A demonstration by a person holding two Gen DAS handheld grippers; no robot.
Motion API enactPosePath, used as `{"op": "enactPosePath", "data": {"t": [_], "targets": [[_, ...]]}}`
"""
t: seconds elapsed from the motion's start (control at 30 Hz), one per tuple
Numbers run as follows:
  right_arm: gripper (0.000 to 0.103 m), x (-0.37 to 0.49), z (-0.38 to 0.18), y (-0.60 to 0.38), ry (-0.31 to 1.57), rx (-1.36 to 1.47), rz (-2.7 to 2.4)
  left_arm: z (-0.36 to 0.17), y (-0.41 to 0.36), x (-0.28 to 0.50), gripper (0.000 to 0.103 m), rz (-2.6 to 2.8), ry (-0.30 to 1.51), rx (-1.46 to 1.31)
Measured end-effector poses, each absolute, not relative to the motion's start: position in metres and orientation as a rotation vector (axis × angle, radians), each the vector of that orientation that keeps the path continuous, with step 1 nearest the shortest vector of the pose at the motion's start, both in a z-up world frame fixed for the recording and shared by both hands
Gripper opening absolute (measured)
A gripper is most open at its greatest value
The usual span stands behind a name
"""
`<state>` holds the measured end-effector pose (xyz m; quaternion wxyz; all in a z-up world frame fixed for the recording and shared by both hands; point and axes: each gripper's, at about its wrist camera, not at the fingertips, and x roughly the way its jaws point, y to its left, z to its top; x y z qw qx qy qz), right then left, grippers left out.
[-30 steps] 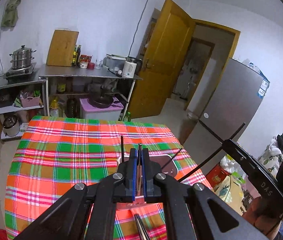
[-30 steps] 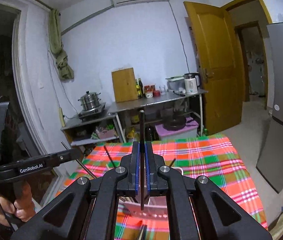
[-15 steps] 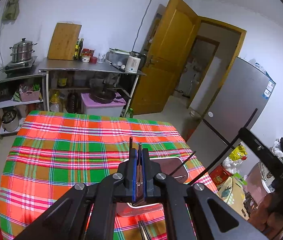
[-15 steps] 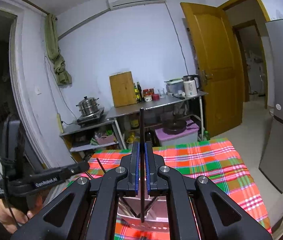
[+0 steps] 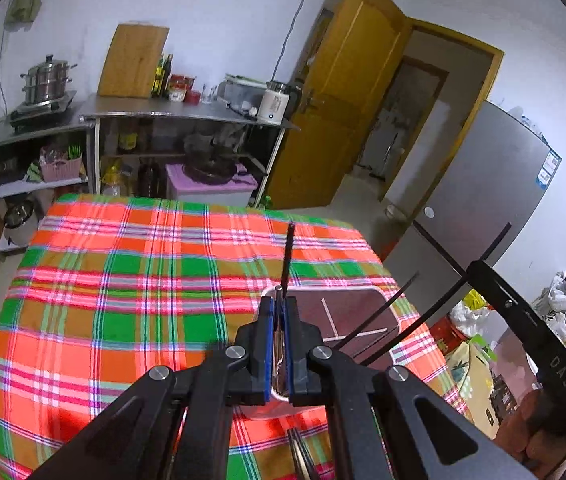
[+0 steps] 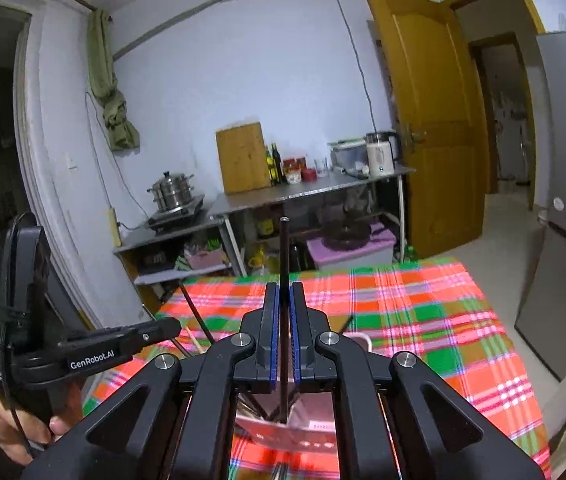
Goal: Organize utensils
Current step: 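Raise both tools and hold the chopsticks upright above the basket opening, then lower the chopsticks into the basket and open both tools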
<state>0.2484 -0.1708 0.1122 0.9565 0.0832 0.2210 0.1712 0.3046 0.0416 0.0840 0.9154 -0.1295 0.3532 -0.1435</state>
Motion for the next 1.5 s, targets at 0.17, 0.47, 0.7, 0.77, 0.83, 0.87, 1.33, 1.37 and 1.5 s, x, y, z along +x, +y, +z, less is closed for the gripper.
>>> {"op": "enactPosePath", "data": {"t": [0.17,0.47,0.7,0.77,0.83,0.87,1.33,1.37,1.5], "targets": [[0.005,0.252,0.092,-0.173,0.503,0.177,0.348,0.069,0.042,0.308,0.004,-0.291,0.759,-0.267],[0.005,0.260,0.063,-0.172,0.605,0.187,0.361,0.056,0.040,0.308,0.008,-0.292,0.785,-0.253],[0.012,0.251,0.064,-0.182,0.603,0.196,0.349,0.066,0.045,0.291,0.014,-0.287,0.728,-0.248],[0.012,0.250,0.065,-0.183,0.602,0.195,0.350,0.069,0.046,0.286,0.014,-0.284,0.718,-0.246],[0.012,0.245,0.066,-0.184,0.600,0.187,0.347,0.071,0.047,0.279,0.014,-0.278,0.708,-0.240],[0.012,0.244,0.066,-0.185,0.599,0.185,0.347,0.072,0.047,0.276,0.014,-0.276,0.704,-0.237],[0.013,0.190,0.065,-0.191,0.581,0.155,0.345,0.063,0.040,0.220,0.014,-0.275,0.708,-0.216],[0.013,0.186,0.065,-0.190,0.579,0.151,0.348,0.061,0.039,0.215,0.014,-0.278,0.711,-0.217],[0.013,0.169,0.059,-0.188,0.585,0.133,0.361,0.051,0.034,0.198,0.014,-0.286,0.724,-0.220]]}}
